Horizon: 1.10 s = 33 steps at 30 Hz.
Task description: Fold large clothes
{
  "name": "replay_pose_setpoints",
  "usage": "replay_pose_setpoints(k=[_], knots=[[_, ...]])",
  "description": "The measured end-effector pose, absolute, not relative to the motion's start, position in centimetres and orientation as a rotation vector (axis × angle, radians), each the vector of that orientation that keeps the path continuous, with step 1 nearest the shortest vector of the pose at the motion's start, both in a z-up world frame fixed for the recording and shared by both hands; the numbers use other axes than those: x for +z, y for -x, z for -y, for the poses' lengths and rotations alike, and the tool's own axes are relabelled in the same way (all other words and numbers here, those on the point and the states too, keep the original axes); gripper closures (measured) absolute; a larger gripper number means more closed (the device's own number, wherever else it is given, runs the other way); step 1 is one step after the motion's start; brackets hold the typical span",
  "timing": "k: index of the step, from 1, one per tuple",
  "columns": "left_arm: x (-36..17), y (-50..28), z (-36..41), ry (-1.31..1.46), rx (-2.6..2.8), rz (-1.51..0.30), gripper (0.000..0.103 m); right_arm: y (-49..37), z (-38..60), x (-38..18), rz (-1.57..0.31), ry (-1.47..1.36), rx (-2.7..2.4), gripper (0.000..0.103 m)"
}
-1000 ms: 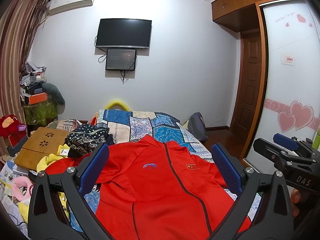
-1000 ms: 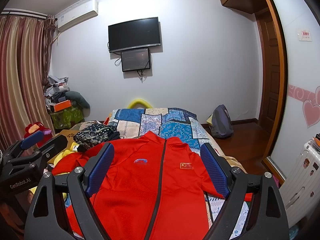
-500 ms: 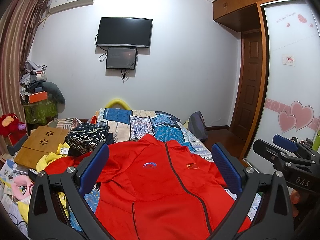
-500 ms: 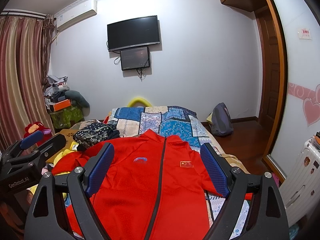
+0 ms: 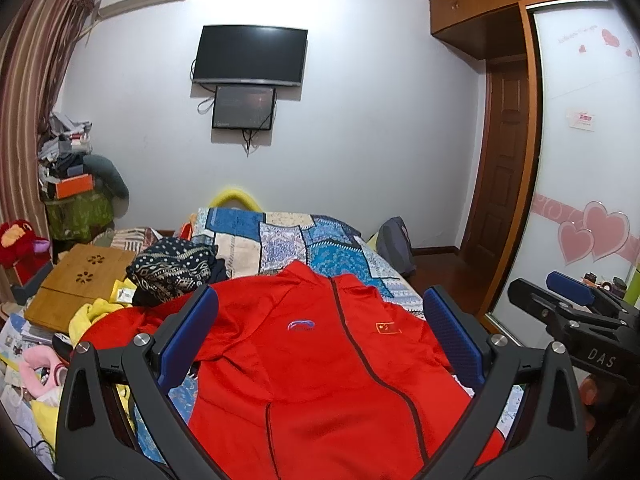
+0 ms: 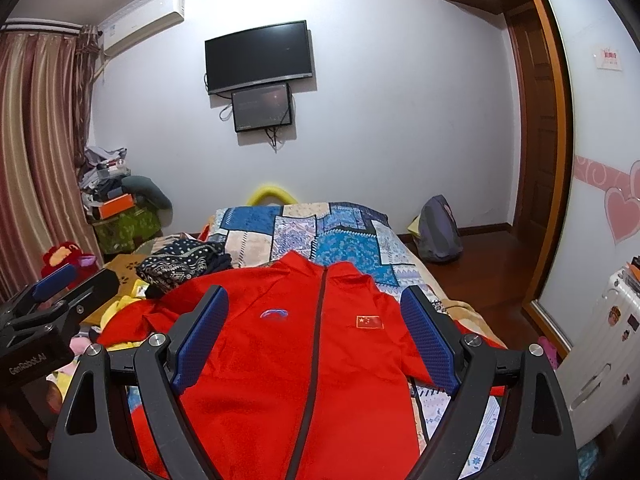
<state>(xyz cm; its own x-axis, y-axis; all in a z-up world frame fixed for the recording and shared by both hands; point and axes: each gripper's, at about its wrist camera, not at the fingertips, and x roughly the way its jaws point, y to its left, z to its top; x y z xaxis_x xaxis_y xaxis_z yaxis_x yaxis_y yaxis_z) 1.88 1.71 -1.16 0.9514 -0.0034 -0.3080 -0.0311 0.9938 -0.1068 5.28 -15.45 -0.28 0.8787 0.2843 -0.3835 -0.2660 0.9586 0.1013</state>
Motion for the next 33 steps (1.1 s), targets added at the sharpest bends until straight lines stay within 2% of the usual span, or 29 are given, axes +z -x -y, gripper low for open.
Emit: replay_pose_setpoints(k=[12, 18, 27, 33], knots=[[-1.3, -7.9, -8.7, 0.106, 0.157, -0.343, 0.0, -11.1, 14.4, 0.2, -0.403, 0.001, 0.257, 0.017], [-3.5, -12.3, -15.4, 0.123, 0.187, -0.446, 0.0, -16.0, 13.3, -0.6, -0.452, -0.002, 0.302, 0.017], [-13.3, -17.0, -28.4, 0.356, 0.309, -0.713, 0.0, -23.4, 10.0, -7.9, -0.713, 0.052, 0.287, 0.017], [-20.1, -15.5, -35.9, 0.646, 0.336, -0.825, 0.0, -26.5, 8.7, -11.3, -0.863, 0.117, 0.292, 0.017]])
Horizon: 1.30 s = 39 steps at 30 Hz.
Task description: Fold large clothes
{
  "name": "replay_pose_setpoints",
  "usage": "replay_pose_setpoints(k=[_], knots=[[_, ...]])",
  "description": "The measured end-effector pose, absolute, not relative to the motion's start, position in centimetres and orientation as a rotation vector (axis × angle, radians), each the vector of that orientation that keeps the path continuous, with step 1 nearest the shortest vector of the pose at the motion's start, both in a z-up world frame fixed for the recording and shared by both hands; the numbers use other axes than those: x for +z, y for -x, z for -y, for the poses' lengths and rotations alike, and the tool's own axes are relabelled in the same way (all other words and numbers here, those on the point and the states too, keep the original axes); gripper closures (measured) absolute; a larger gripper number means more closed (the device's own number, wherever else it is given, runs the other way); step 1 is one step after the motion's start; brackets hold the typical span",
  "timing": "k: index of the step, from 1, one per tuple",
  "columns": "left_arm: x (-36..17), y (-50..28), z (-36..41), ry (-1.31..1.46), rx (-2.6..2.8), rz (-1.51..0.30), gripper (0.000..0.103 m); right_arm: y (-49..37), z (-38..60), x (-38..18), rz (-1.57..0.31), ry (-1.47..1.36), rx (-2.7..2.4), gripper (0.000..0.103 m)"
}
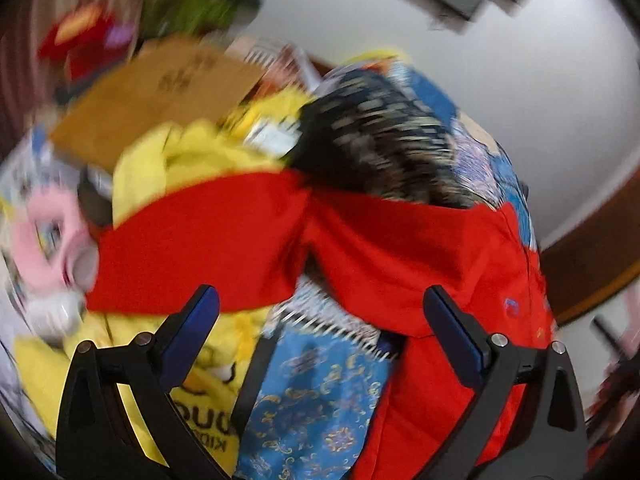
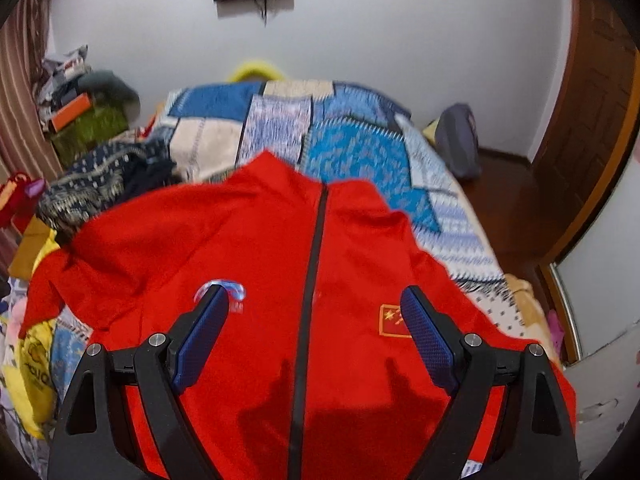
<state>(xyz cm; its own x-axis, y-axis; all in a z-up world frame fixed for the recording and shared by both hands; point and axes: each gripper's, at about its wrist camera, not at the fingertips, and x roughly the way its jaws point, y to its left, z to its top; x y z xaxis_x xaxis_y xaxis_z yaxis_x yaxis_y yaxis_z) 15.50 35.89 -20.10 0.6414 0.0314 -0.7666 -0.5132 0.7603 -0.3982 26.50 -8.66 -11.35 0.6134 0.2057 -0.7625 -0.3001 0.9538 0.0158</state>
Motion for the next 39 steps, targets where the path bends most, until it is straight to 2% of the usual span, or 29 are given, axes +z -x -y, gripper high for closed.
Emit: replay_pose_setpoints(k=[9, 16, 19, 21, 22, 24, 25, 27, 29, 30, 39], knots=[[-28.7, -13.5, -42.3, 1.028, 0.361, -0.878, 0.012, -28.3, 7.2, -13.0, -0.907, 0.167, 0.297, 0.017], [-30.6, -13.5, -43.8, 1.131, 0.373, -0.841, 0.018, -29.4, 6.9, -14.1, -0.936, 0.173, 0.283, 0.017], [-31.1, -13.7, -44.5, 1.116, 0.425, -0.842, 0.036, -29.6, 6.9, -14.6, -0.951, 0.172, 0.274, 0.017], [-31.0, -13.8, -44.6, 1.086, 0.477, -0.856, 0.053, -29.5, 6.8, -14.8, -0.962, 0.171, 0.273, 0.017], [-30.6, -13.9, -44.5, 1.057, 0.5, -0.855, 0.056, -29.4, 6.8, -14.8, -0.963, 0.174, 0.276, 0.017], [-29.9, -13.9, -44.1, 0.994, 0.53, -0.841, 0.07, -29.1, 6.8, -14.8, -0.958, 0.186, 0.277, 0.017], [-29.2, -13.9, -43.8, 0.943, 0.55, -0.834, 0.073, -29.0, 6.8, -14.7, -0.953, 0.196, 0.277, 0.017], [-27.6, -14.2, -42.9, 0.831, 0.583, -0.827, 0.091, -28.8, 6.8, -14.6, -0.947, 0.207, 0.281, 0.017], [-25.6, -14.6, -41.8, 0.711, 0.622, -0.816, 0.094, -28.6, 6.9, -14.5, -0.943, 0.212, 0.289, 0.017], [-24.2, -14.8, -41.2, 0.654, 0.631, -0.794, 0.099, -28.5, 6.9, -14.4, -0.941, 0.212, 0.291, 0.017], [-10.4, -18.2, -34.7, 0.309, 0.518, -0.554, 0.099, -27.9, 8.8, -13.1, -0.903, 0.169, 0.309, 0.017]])
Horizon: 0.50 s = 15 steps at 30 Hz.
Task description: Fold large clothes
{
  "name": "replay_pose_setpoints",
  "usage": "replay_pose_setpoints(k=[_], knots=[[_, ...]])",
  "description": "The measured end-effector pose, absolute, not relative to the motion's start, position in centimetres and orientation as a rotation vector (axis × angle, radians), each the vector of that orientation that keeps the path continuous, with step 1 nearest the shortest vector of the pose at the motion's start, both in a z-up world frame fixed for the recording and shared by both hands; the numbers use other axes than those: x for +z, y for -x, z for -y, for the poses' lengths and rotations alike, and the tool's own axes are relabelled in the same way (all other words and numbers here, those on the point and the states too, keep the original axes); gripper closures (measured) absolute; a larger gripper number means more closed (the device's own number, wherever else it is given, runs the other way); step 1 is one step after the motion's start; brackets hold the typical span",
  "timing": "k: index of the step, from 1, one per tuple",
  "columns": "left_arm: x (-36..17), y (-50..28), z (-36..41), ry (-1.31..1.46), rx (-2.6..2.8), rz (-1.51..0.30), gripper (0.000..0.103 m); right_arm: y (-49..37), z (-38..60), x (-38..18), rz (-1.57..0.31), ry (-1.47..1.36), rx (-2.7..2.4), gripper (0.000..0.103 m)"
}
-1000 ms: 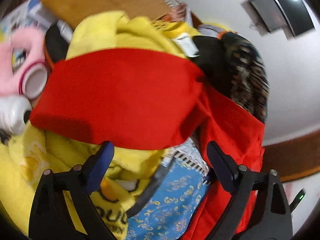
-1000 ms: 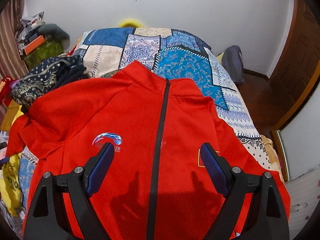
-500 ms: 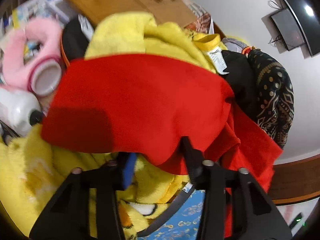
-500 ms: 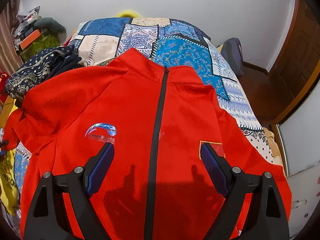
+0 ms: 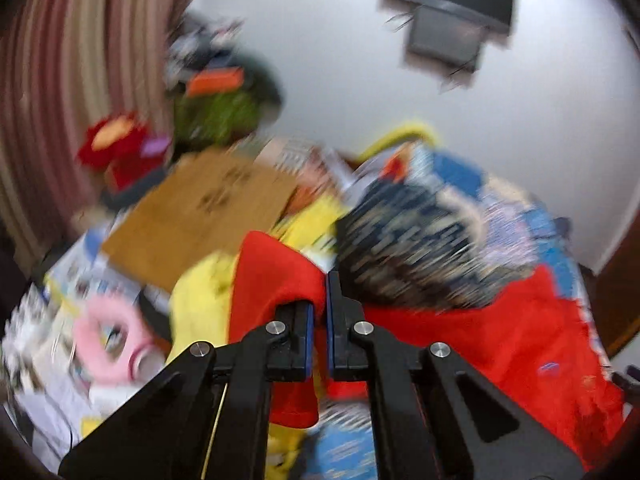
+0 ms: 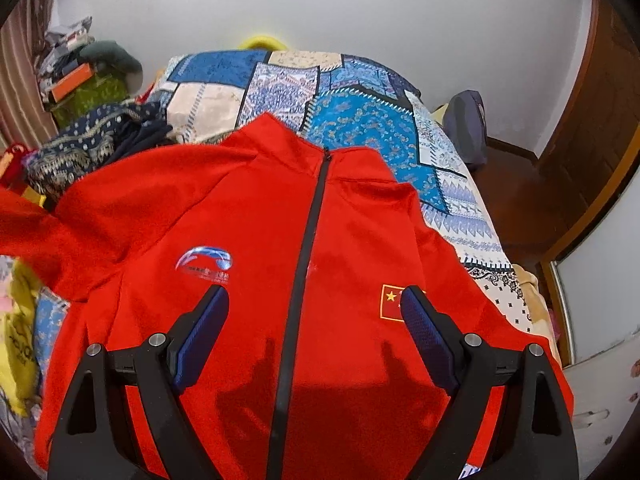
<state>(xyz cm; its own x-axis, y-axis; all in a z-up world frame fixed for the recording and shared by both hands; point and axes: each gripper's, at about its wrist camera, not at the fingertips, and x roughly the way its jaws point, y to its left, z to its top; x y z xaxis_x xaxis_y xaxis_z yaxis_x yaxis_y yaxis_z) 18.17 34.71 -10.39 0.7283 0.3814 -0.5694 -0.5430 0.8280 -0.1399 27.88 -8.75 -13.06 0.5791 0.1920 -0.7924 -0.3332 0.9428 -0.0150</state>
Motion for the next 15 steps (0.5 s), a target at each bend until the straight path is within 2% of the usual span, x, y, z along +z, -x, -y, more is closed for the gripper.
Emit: replay_pose_setpoints(k=[8, 15], knots=[[0.0, -23.8, -26.5, 0.247, 0.237, -0.401, 0.099, -28.2, 11.1, -10.6, -0.848, 0.125, 0.328, 0.017], [1.2, -30.3, -17.0, 0.143, 0.03, -0.429, 0.099, -28.6, 13.6, -9.2, -0.803, 0.115, 0.325, 0.017]])
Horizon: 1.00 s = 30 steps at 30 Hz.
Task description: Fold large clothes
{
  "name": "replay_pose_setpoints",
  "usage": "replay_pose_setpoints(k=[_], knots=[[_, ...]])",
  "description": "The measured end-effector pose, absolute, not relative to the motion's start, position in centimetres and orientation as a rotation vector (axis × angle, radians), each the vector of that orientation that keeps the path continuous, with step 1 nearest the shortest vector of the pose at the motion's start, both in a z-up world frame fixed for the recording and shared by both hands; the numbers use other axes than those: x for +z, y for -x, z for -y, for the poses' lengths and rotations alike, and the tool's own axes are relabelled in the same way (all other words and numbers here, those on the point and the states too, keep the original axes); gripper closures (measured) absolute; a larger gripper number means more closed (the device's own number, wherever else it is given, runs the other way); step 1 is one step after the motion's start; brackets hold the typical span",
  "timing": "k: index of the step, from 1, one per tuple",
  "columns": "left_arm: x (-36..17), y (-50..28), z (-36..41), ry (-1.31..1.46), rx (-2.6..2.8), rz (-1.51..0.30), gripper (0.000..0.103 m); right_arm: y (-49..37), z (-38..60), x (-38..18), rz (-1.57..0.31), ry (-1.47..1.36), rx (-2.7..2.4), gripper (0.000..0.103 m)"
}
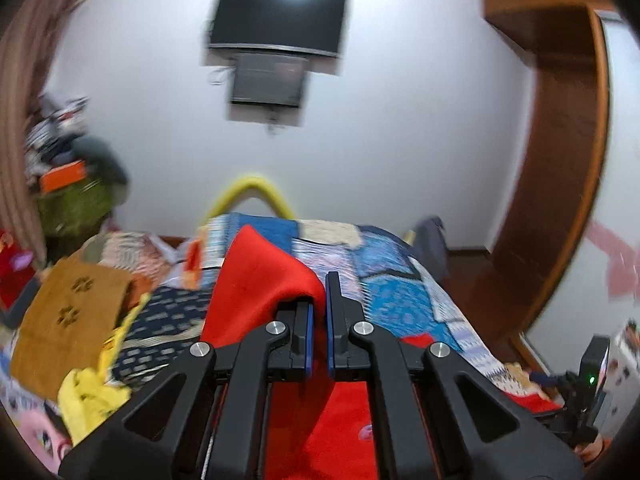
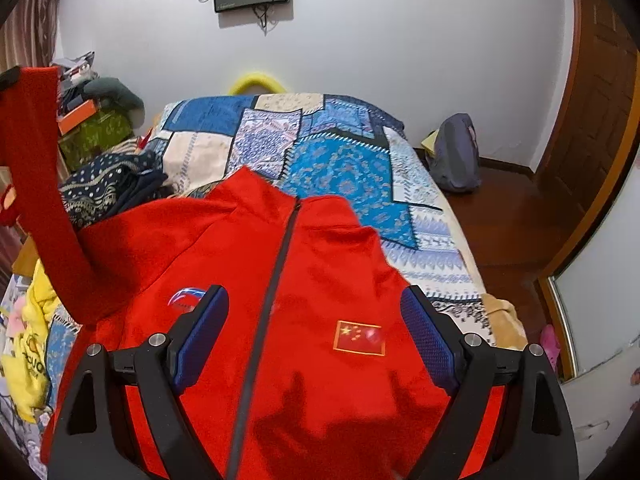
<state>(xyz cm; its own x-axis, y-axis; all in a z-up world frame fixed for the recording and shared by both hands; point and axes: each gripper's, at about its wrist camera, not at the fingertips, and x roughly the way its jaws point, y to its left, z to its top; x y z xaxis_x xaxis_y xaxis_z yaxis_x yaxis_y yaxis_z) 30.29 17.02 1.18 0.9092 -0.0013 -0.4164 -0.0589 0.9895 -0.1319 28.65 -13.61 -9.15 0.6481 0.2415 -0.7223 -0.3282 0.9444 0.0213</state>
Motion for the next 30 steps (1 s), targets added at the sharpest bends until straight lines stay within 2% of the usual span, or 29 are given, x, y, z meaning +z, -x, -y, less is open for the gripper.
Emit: replay_pose_setpoints(k=[6, 13, 22, 25, 26, 28, 29, 30], knots=[[-2.8, -35.8, -8.0, 0.042, -0.128, -0.548, 0.099, -29.0, 16.5, -9.8, -0.812, 0.112, 0.28, 0.017], [-10.4, -39.9, 1.3, -0.026, -0.316, -0.762, 0.099, -29.7, 19.8, -12.0, -0.872, 0.112, 0.223, 0.017], [-19.0, -40.0, 9.1, -0.127, -0.437, -1.001, 0.099, -29.5, 22.4, -14.5, -0.95, 0.12, 0.176, 0.017], [-20.4, -39.3, 9.9, -0.162, -0.452, -1.059, 0.095, -29.0, 22.6, -14.9, -0.963, 0.133, 0.173, 0.017], [-20.4, -39.0, 9.8, -0.166, -0.462, -1.066, 0.09, -28.8, 22.6, -15.0, -0.965, 0.14, 0.175, 0.017], [-19.7, -38.3, 9.3, -0.17, -0.473, -1.07, 0.072, -28.5, 22.4, -14.9, -0.964, 0.149, 0.177, 0.017], [-19.1, -37.9, 9.0, -0.172, -0.466, -1.056, 0.054, -28.4, 22.4, -14.9, -0.963, 0.152, 0.179, 0.017], [-18.1, -37.4, 8.4, -0.168, -0.459, -1.028, 0.044, -28.4, 22.2, -14.8, -0.96, 0.155, 0.184, 0.017]])
